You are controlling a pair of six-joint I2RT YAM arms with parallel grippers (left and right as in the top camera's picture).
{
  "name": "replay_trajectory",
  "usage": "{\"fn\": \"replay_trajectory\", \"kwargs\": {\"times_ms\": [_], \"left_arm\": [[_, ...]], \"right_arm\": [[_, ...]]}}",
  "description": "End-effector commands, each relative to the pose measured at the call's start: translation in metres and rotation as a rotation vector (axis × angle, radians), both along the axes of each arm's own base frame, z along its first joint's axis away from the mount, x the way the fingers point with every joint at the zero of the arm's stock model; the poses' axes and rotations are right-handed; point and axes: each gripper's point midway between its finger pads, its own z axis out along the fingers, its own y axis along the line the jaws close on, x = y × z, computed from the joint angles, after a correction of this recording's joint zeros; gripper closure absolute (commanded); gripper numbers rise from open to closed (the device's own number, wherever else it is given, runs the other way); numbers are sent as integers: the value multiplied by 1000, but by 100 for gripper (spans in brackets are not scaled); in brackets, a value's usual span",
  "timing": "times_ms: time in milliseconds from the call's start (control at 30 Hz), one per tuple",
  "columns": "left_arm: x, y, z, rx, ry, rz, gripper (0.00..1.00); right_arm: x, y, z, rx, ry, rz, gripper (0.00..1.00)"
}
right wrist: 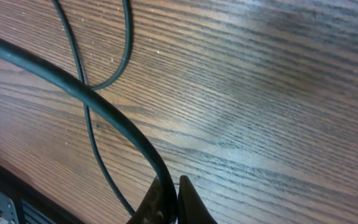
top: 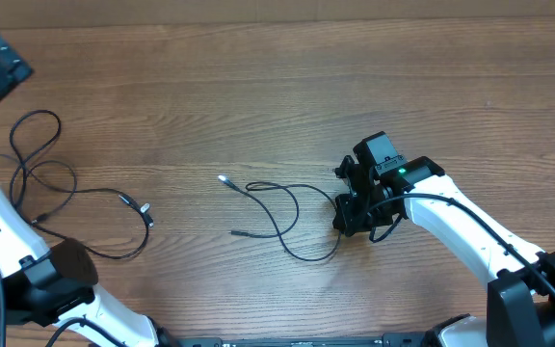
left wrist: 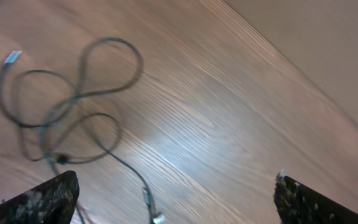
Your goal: Untangle cables
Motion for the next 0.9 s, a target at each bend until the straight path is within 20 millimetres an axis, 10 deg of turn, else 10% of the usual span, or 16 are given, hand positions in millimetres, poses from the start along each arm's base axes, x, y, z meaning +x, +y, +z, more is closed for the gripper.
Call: {"fn": "replay_trajectory", "kwargs": {"times_ms": [0,467,867], "left_arm": [[16,-49,6,-18,-31,-207,0],[6,-232,-12,-147,81,-703,0],[-34,-320,-67,-377,289,-892,0]], "right_arm": [[3,10,5,62,-9,9,96],[31,97,96,708,-151,160,96],[58,110,135,842,-250,128,96]]}}
